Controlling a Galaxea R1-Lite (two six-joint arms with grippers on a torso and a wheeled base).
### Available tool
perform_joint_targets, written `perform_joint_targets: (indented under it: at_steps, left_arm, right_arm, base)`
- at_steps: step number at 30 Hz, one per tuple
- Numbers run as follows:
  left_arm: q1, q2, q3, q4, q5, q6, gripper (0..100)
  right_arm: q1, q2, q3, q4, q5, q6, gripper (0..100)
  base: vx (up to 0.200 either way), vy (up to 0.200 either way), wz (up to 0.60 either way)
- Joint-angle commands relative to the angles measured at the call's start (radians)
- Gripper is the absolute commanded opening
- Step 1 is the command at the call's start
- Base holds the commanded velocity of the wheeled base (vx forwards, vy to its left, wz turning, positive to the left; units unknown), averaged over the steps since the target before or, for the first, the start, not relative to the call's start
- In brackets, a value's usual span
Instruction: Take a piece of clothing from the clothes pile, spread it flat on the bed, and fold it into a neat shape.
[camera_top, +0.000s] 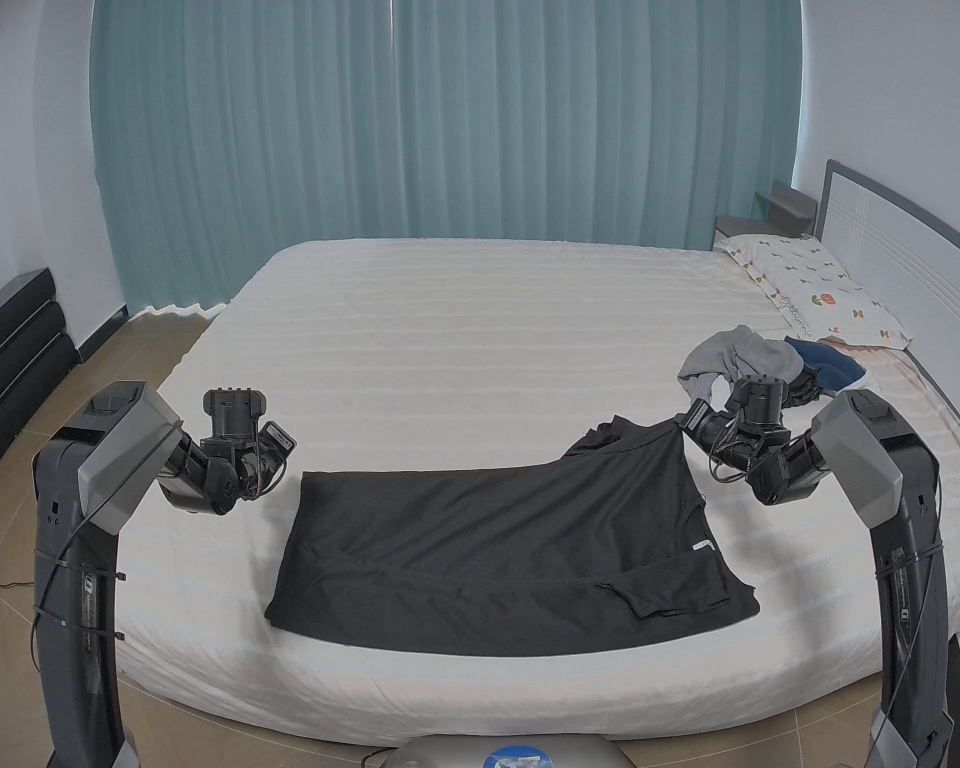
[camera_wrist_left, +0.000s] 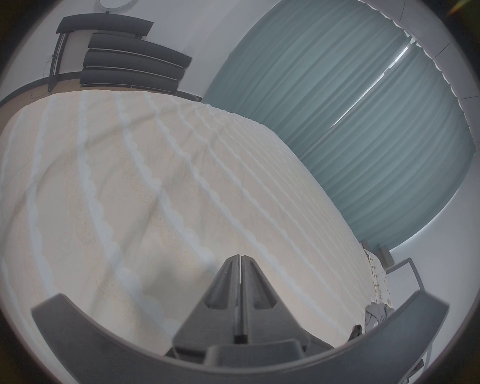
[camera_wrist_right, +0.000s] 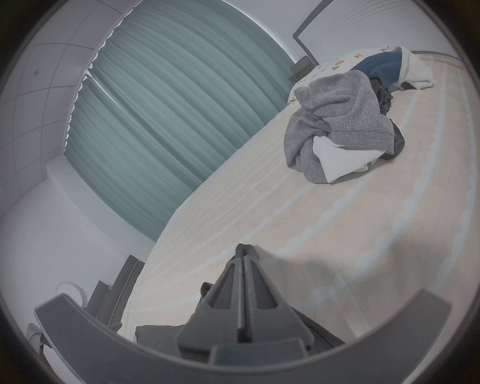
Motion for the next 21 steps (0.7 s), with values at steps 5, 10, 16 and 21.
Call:
perform_joint_targets:
  at_steps: [5, 10, 16, 21]
  left_arm:
    - [0.0, -0.004, 0.002, 0.0, -0.006, 0.003, 0]
    - [-0.003, -0.004, -0.02, 0.009, -0.072, 0.003, 0]
    - [-0.004, 0.006, -0.035, 0.009, -0.164, 0.021, 100]
    - [-0.004, 0.061, -0.083, 0.01, -0.202, 0.092, 100]
  right_arm:
    - [0.006, -0.023, 0.068, -0.029, 0.013, -0.009, 0]
    - [0.011, -0.003, 0.073, -0.031, 0.013, -0.011, 0]
    - [0.014, -0.005, 0.076, -0.028, 0.013, -0.011, 0]
    - [0.015, -0.007, 0.086, -0.028, 0.013, -0.011, 0]
  base:
    - [0.0, 0.0, 0.0]
    - [0.0, 0.0, 0.0]
    - [0.0, 0.0, 0.0]
    - [0.0, 0.0, 0.0]
